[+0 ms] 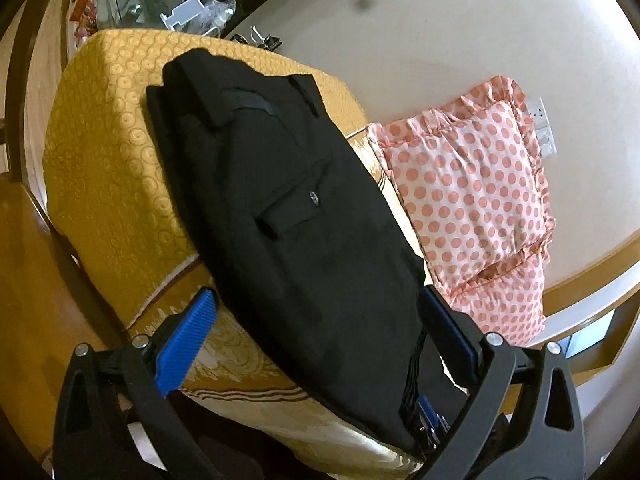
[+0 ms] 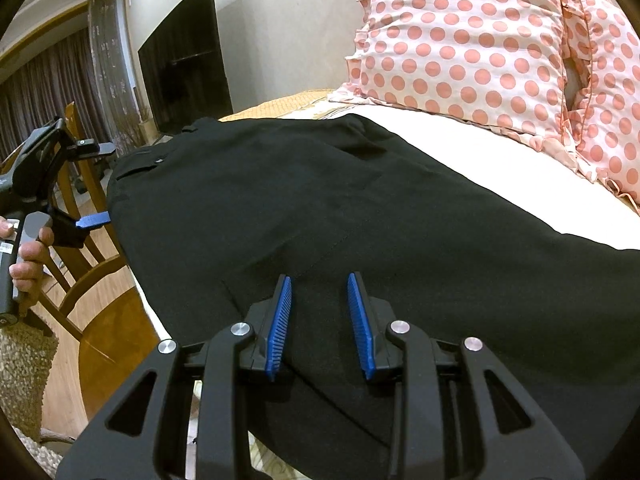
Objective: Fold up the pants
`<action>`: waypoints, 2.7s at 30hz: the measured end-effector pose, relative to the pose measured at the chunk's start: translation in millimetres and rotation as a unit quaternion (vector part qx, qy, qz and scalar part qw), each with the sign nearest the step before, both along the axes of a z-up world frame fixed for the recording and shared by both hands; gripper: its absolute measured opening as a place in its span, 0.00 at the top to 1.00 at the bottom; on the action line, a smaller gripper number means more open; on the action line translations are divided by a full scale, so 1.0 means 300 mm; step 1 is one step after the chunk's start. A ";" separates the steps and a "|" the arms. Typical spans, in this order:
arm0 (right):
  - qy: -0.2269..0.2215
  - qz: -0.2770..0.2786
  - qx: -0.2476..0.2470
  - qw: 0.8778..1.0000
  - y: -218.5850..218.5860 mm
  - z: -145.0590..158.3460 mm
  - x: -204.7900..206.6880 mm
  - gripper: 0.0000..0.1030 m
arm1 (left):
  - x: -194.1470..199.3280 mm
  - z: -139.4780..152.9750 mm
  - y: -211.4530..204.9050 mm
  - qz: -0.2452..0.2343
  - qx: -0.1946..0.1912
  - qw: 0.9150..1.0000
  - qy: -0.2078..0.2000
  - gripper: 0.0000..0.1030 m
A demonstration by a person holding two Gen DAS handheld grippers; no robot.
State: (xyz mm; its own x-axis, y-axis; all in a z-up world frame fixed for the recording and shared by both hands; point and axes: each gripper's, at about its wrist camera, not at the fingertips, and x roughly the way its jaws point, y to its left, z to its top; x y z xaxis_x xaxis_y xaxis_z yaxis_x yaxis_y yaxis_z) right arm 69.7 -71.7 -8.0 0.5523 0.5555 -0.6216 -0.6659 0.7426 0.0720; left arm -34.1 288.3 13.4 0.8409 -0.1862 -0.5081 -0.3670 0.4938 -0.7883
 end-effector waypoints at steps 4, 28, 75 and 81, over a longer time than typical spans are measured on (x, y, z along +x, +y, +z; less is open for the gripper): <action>0.000 0.000 0.003 1.000 0.000 -0.001 -0.001 0.69 | 0.003 0.034 -0.003 -0.009 -0.001 1.000 -0.021 0.04; -0.004 0.009 0.043 0.999 -0.039 0.006 -0.024 0.53 | 0.126 0.029 0.150 0.078 0.086 0.992 0.041 0.36; -0.011 -0.348 0.221 0.911 -1.091 -0.012 -0.176 0.31 | 0.310 0.305 -1.507 -0.429 0.428 0.778 -0.166 0.91; -0.025 -0.351 0.217 0.910 -1.077 0.017 -0.181 0.31 | 0.269 0.192 -1.585 -0.484 0.445 0.743 -0.123 0.87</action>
State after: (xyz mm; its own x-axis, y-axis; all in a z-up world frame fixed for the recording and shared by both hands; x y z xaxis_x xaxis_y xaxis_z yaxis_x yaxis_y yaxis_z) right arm 15.3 -394.9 -2.9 0.8878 0.2412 -0.3919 -0.0481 0.8956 0.4422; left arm 46.6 -187.3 71.1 0.6196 -0.4475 -0.6449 0.6014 0.7986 0.0235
